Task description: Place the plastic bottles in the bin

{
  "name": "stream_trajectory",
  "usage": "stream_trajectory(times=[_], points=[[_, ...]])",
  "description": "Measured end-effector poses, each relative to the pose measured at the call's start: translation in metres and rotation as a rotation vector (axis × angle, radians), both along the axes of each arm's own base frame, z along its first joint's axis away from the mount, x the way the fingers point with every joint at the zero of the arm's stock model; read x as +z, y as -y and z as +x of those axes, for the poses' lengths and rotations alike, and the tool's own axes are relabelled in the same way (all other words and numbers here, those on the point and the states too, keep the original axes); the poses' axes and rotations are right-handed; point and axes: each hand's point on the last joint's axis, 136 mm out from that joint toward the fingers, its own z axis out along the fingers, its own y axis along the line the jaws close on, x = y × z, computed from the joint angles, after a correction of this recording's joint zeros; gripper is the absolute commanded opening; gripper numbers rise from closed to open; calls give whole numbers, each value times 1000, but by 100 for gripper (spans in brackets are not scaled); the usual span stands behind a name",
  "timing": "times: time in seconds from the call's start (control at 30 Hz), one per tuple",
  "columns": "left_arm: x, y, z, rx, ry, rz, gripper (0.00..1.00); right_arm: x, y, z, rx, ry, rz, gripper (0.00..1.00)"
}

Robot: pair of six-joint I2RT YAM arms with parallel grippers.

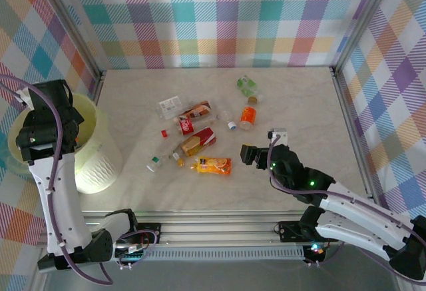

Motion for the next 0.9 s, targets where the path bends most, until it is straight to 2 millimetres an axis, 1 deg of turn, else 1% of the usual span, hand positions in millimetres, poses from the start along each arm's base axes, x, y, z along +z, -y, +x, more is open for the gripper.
stream_trajectory(times=[0.2,0.37,0.53,0.73,0.9], points=[[-32,-4,-6,6,-139,-17,59,-2,3,-1,-11,-7,-5,100],[-42,-7,-11,26,-184,-15,65,-3,4,0,-18,-11,-6,100],[-40,-10,-16,48,-192,0,73,-8,3,1,-23,-24,-14,100],[-26,-10,-17,51,-151,9,86,-13,4,3,-45,-38,-22,100],[-19,2,-13,-9,-97,-33,93,-20,6,6,-77,-59,-25,100]])
